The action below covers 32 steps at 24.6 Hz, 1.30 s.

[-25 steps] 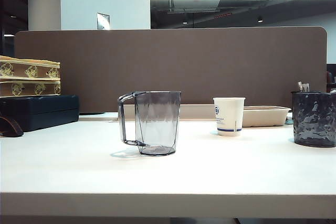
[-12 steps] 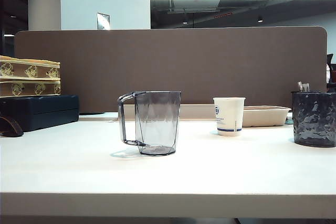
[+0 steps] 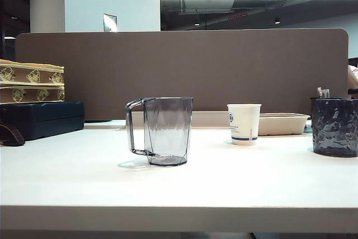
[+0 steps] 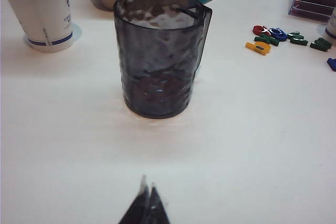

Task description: Pick up the letter "c" and put it in the paper cup.

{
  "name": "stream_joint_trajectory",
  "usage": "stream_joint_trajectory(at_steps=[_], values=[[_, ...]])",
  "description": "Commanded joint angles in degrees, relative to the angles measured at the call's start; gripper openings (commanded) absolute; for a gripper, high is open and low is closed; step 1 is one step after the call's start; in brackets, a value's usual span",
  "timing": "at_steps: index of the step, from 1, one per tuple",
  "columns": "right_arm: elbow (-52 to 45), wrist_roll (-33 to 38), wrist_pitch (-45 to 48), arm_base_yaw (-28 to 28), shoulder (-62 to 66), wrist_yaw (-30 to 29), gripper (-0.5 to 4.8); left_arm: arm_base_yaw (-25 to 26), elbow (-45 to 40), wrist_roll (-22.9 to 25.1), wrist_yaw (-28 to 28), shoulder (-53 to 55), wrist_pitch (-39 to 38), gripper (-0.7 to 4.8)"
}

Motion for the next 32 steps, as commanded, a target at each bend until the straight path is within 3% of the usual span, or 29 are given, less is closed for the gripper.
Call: stream_joint_trajectory(at_steps=[1,19,32], values=[[-0.39,0.07,-0.02,-0.02,-1.4,0.02,-0.01,-0.02,0.04,0.2,-0.15,0.0,-0.26,0.5],[-0.37,0.04,-0.92,-0.02,-22.12,0.04,-0.01,-0.02,0.04,0.2,-0.15,0.0,-0.24,0.5],[-0.39,0.04,-13.79,-0.02,-36.3,-1.38,-0.01,-0.02,0.04,0.2,-0.15,0.0,-0.24,0.5]])
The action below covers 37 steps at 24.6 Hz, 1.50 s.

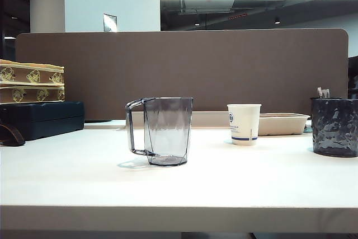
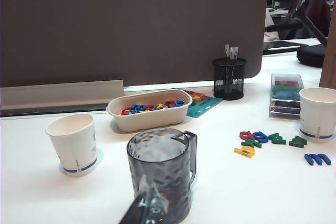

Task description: Pick up the letter "c" and put it in the paper cup.

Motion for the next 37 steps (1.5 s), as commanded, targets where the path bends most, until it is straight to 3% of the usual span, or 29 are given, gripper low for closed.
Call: stream_joint_trajectory(at_steps=[1,12,23,37], values=[[-0.37,0.07,-1.88,-0.02,-1.55,-1.46,-0.01,-0.02,0.04,0.2,-0.15,0.0,-0.24,0.5],[-0.39,0.07,-2.84,-0.92,-2.14,-2.95,-0.01,-0.02,0.04,0.2,-0.15,0.0,-0.24,0.5],[-0.39,0.04,-3.26,-9.03,-3.58,-3.08,-0.01,-0.02,0.04,0.2,-0.15,0.0,-0.22,0.5],[-0.39,0.07,-3.52,-14.86,-3.58,-10.4,-0.01,-0.02,0.04,0.2,-0.15,0.0,-0.22,0.5]])
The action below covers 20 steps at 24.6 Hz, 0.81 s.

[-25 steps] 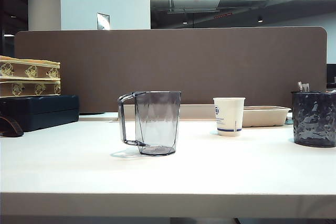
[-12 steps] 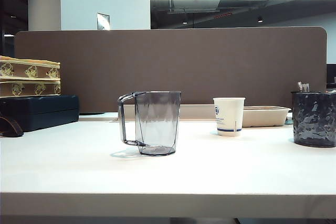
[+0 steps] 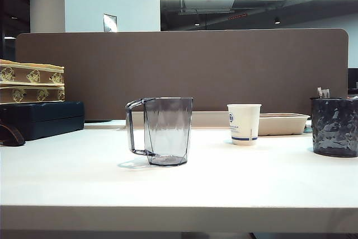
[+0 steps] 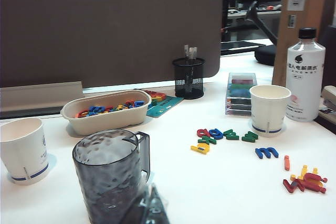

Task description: Pick up the letter "c" and put it in the paper cup.

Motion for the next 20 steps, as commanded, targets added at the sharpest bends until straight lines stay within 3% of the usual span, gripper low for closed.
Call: stream_joint_trajectory(at_steps=[1,9,20], values=[[-0.39,0.07,0.44,-0.79,0.02,-3.87,-0.01,-0.02,0.04,0.22,-0.15,0.02,-0.22,0.5],[-0.39,0.63,1.2,-1.01,0.02,-7.63,-0.01,-0.02,0.04,0.22,-0.15,0.02,-0.22,0.5],[-0.37,0.68,1.57,-1.6,0.02,-7.52,-0.01,-0.02,0.04,0.22,-0.15,0.02,-0.22,0.5]])
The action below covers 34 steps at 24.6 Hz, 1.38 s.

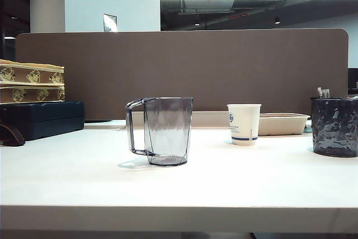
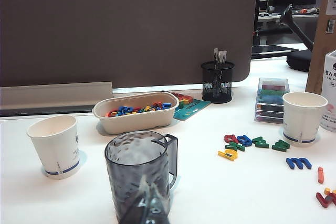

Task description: Pick up the letter "c" and put it in the paper cup.

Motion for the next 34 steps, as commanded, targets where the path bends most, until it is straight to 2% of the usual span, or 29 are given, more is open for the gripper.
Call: stream_joint_trajectory(at_steps=[1,21,34], values=[[-0.37,0.22,0.9,0.04,0.02,0.02,-0.01,-0.02,0.04,0.22,-0.17,0.02,-0.22,0.5],[-0.37,0.22,0.9,0.07,0.02,0.02,-0.01,0.0,0.04,0.22,-0.17,-0.68,-0.22,0.5],[-0.37,0.22,0.87,0.07,0.02,0.02,-0.01,1.31,0.04,0.22,-2.73,-3.48,1.38,0.5]])
